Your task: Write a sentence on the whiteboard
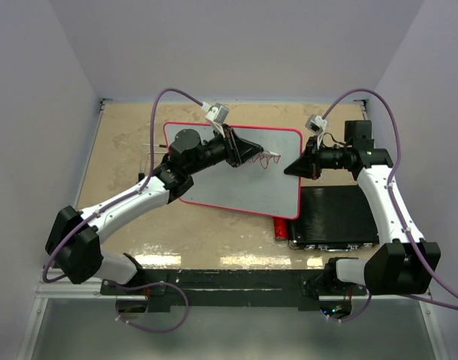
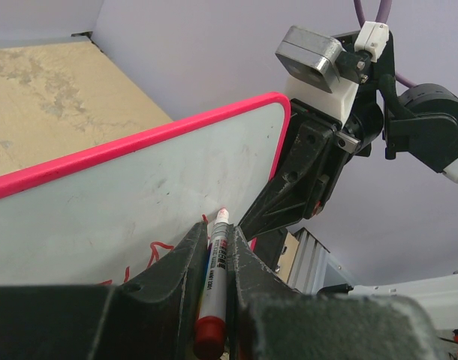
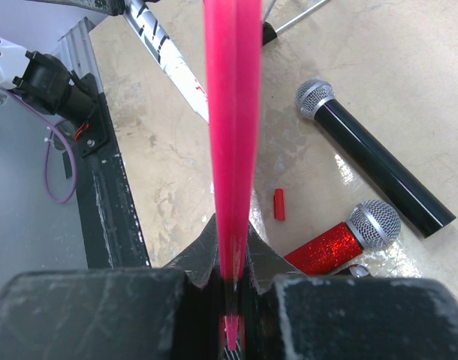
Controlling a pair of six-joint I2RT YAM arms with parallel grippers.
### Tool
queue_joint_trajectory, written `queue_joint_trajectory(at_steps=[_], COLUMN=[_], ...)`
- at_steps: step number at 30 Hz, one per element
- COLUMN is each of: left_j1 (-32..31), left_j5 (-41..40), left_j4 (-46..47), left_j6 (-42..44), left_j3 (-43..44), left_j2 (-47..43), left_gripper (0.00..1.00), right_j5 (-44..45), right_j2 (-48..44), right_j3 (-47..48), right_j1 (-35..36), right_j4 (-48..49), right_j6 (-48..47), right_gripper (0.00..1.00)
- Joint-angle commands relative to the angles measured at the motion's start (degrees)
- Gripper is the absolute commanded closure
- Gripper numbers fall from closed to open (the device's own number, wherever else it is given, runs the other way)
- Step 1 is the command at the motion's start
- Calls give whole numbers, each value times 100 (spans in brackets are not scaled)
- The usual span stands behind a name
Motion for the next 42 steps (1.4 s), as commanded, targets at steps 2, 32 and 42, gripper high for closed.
queue_joint_trajectory(at_steps=[2, 32, 42], left_j1=[17, 34, 26], left_j5=[-259, -408, -242], left_j4=[60, -740, -732], left_j6=[113, 526, 543], left_j3=[47, -104, 415], left_j2=[46, -253, 37], left_gripper=[100, 100, 100], right_j5=[-222, -231, -222], right_j2=[-255, -299, -307], right_j3=[65, 74, 65], right_j1=[34, 26, 26], right_j4=[284, 266, 266], right_j6=[-139, -121, -130], right_gripper=[100, 100, 100])
